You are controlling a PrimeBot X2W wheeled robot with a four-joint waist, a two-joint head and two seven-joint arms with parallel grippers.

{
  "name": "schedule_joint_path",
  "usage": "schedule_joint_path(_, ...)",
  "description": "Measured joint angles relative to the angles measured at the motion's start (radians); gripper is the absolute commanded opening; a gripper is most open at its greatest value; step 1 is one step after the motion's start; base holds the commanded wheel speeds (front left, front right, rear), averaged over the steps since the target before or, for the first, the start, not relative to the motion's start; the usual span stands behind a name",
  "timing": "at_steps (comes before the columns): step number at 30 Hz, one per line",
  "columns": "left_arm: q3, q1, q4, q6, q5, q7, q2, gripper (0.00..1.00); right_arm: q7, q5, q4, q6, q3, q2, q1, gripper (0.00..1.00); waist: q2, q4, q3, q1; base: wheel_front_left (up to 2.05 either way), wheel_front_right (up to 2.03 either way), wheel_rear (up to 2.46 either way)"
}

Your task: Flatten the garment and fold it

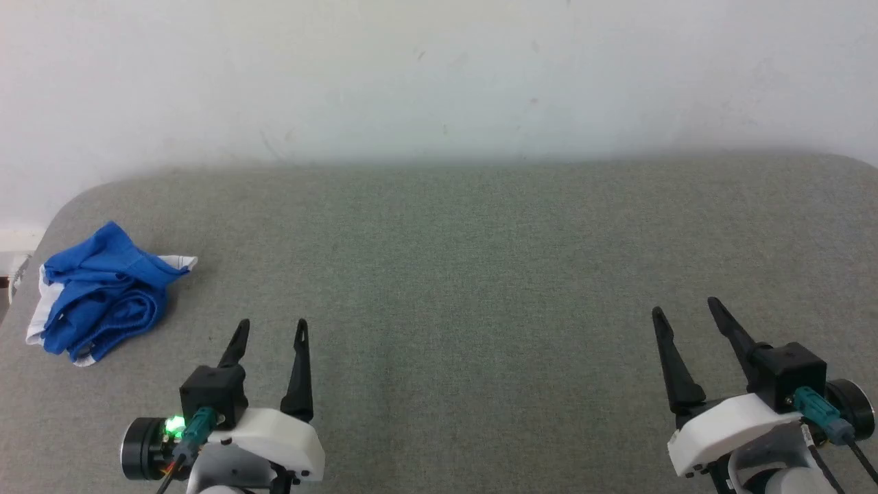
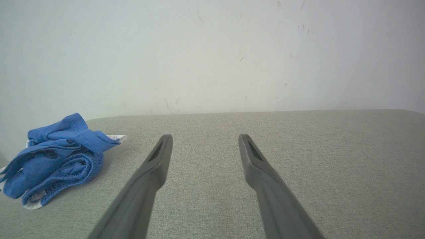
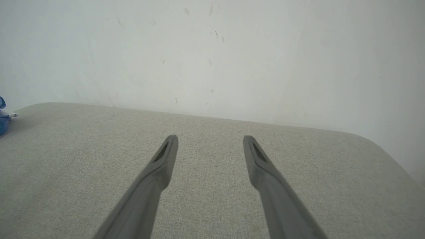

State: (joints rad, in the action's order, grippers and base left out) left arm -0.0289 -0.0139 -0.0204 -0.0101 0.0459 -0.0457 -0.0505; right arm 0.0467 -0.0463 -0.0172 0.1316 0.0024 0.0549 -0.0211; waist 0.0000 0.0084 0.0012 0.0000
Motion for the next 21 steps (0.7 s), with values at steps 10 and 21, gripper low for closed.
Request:
schedule_joint_path(10,-0.004,0.0,-0.006,-0.003,0.018,-0.021,0.0,1.0,0.018,-0.009,-0.002,0.0,0.001,0.0,-0.004,1.0,0.0,0.025,-0.002,0.0,0.0,0.0,0.0)
schedule_joint_path(21,-0.007,-0.001,-0.01,-0.013,0.036,-0.044,0.0,1.0,0.042,0.003,-0.002,0.0,-0.009,0.0,-0.006,1.0,0.0,0.079,-0.004,0.0,0.0,0.0,0.0)
